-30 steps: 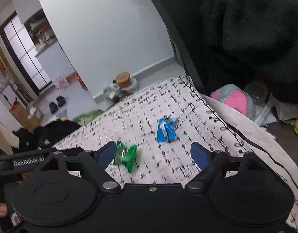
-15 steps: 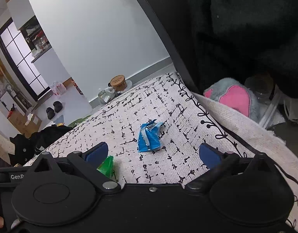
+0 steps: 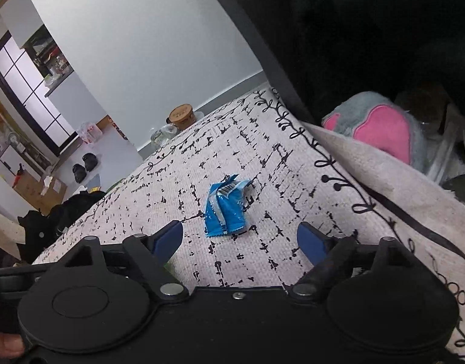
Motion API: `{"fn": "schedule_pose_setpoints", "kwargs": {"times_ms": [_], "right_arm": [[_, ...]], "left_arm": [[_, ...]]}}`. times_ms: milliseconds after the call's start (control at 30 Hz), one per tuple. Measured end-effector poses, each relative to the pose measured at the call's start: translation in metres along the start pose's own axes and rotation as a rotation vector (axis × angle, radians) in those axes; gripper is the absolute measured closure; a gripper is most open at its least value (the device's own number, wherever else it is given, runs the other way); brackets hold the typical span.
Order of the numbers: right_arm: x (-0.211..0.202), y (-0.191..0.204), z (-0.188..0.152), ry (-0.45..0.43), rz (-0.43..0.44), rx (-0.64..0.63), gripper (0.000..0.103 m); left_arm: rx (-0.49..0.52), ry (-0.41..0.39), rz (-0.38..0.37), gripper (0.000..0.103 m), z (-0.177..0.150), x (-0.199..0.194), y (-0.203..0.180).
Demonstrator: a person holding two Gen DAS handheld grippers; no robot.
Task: Organize snacks
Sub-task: 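Grasp the green wrapped candy with left gripper while right grasps the blue packet, then carry both snacks into the cardboard box and open both grippers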
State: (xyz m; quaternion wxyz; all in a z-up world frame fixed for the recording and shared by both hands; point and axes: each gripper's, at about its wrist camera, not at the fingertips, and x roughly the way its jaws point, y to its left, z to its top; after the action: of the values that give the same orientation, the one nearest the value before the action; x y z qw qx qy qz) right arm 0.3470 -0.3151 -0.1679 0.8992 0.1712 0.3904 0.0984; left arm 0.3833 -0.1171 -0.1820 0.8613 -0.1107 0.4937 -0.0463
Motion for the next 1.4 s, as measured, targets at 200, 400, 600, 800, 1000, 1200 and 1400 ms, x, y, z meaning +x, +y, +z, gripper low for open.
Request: {"fn": "schedule_pose_setpoints", "kwargs": {"times_ms": [200,400,600,800,1000,1200,1400], "right_arm": [[0.008,0.008,0.0,-0.005,-0.003,-0.018,0.022],[0.015,0.013,0.003,-0.02,-0.03,-0.037,0.023],[0.024,0.019,0.006,-0.032,-0.073,-0.028,0.024],[0.033,0.034,0.004,-0.028,-0.167,-0.056,0.048],[0.019,0.035,-0.005,0.002,-0.179,-0.029,0.067],[0.0,0.044,-0.019,0.013,-0.166,0.057,0.068],[-0.019,0.065,-0.026,-0.012,-0.134,0.06,0.069]], "left_arm": [[0.013,0.015,0.018,0.058,-0.001,0.009,0.002],[-0.025,-0.005,0.032,0.068,0.001,0.001,0.012],[-0.059,-0.019,0.037,0.068,0.001,-0.007,0.022],[-0.066,-0.047,0.04,0.068,0.002,-0.021,0.024],[-0.103,-0.086,0.044,0.068,0.003,-0.039,0.036],[-0.132,-0.102,0.026,0.068,0.001,-0.056,0.05],[-0.145,-0.116,0.007,0.068,-0.002,-0.076,0.06]]}}
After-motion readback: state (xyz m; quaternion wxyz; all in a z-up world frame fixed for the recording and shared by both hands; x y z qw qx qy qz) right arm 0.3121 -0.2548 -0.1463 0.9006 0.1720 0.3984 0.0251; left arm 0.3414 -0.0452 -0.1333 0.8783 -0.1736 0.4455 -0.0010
